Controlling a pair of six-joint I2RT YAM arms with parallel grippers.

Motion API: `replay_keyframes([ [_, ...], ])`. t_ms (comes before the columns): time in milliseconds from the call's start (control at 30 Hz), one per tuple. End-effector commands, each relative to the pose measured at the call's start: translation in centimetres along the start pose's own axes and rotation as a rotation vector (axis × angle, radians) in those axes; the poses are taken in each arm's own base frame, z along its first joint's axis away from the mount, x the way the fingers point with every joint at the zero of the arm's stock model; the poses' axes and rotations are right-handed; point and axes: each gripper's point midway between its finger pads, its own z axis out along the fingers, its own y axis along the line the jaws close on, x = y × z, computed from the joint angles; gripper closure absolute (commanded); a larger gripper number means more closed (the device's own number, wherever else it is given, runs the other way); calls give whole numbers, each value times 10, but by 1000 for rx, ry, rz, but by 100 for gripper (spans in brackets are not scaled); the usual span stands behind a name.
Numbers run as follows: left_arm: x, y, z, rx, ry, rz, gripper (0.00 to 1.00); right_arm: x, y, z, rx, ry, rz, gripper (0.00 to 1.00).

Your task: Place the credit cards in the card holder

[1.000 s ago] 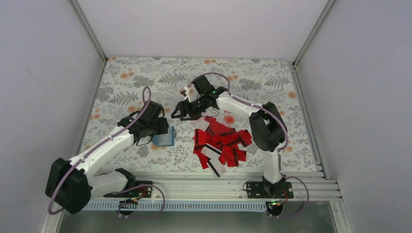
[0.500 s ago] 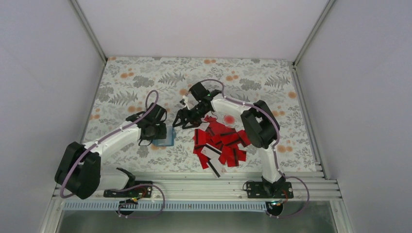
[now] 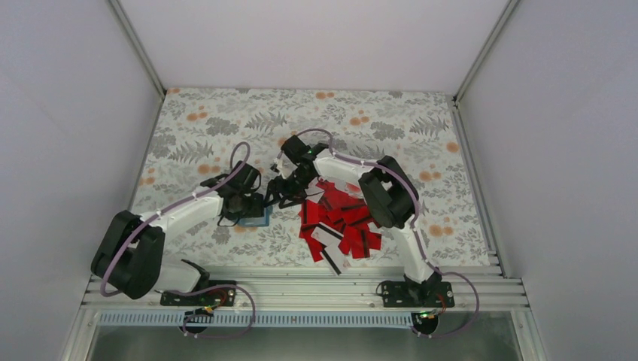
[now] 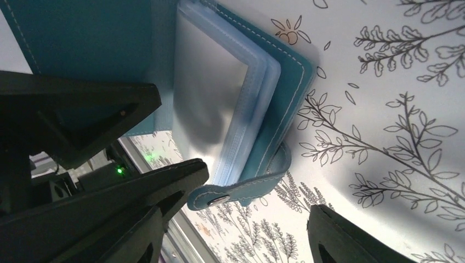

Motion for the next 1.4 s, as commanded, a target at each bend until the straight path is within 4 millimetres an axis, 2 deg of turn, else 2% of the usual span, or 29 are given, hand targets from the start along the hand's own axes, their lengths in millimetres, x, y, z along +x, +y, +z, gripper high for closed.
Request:
replay_keyframes([
  [0,8,0,12,4,33,26,36,4,-2,7,24,11,-1,35],
  [267,9,3,22,-34,54,32,38,7,-15,8,76,8,0,52],
  [433,9,6,21,-42,42,19,49,8,-23,10,101,10,-2,66],
  [633,5,8,13,-50,9,0,61,7,-33,12,140,14,-7,77],
  [700,1,10,9,-60,-6,-16,62,7,-37,13,151,16,-7,81],
  [833,-3,9,-2,-47,-39,-70,63,2,-45,11,176,7,-15,82],
  [1000,1,12,-10,-8,-68,-141,63,-6,-62,7,225,-8,-15,82],
  [1200,13,33,-2,-34,-44,-206,64,-14,-72,-2,248,-31,-16,82],
  [1367,11,45,-3,-64,-47,-252,65,-19,-76,-4,247,-39,-17,85],
])
